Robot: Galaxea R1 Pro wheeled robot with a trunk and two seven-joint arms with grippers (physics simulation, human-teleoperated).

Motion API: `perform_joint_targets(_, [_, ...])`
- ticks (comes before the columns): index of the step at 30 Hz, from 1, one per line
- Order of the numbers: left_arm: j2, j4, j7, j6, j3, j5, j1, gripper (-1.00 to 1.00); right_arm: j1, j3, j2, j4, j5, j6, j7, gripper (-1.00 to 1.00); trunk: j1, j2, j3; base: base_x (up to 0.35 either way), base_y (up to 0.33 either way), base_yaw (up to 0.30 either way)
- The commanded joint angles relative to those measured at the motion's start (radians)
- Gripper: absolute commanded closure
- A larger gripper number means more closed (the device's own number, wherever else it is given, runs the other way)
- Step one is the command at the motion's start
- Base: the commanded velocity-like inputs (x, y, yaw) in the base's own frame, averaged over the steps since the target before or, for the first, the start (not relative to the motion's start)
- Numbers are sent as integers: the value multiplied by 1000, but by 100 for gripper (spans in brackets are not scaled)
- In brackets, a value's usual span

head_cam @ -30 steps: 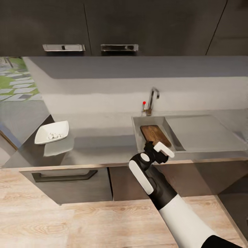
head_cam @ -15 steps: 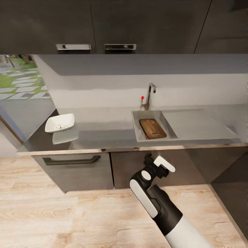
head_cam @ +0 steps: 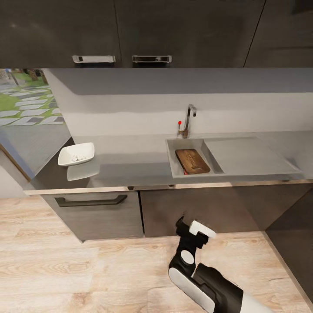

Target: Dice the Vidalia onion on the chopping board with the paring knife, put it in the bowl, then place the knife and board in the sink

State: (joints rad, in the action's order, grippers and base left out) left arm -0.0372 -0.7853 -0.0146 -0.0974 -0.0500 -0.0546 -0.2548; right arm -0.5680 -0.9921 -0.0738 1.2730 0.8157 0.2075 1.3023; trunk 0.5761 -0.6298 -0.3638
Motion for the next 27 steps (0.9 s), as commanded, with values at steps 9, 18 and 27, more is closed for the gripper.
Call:
perform_joint_targets(9, [63, 9, -2, 4, -4, -8, 5, -100, -1, -468, -116, -63, 204, 264, -10, -100, 0, -1, -1, 0, 0, 0])
perform_joint_targets(18, [64, 36, -1, 1, -5, -10, 7, -100, -1, -877, -118, -286, 550, 491, -265, -100, 0, -1, -1, 0, 0, 0])
perform_joint_targets(27, [76, 205, -1, -3, -5, -11, 106, -100, 128, -995, -117, -592, 1045, 396, -877, -100, 0, -1, -1, 0, 0, 0])
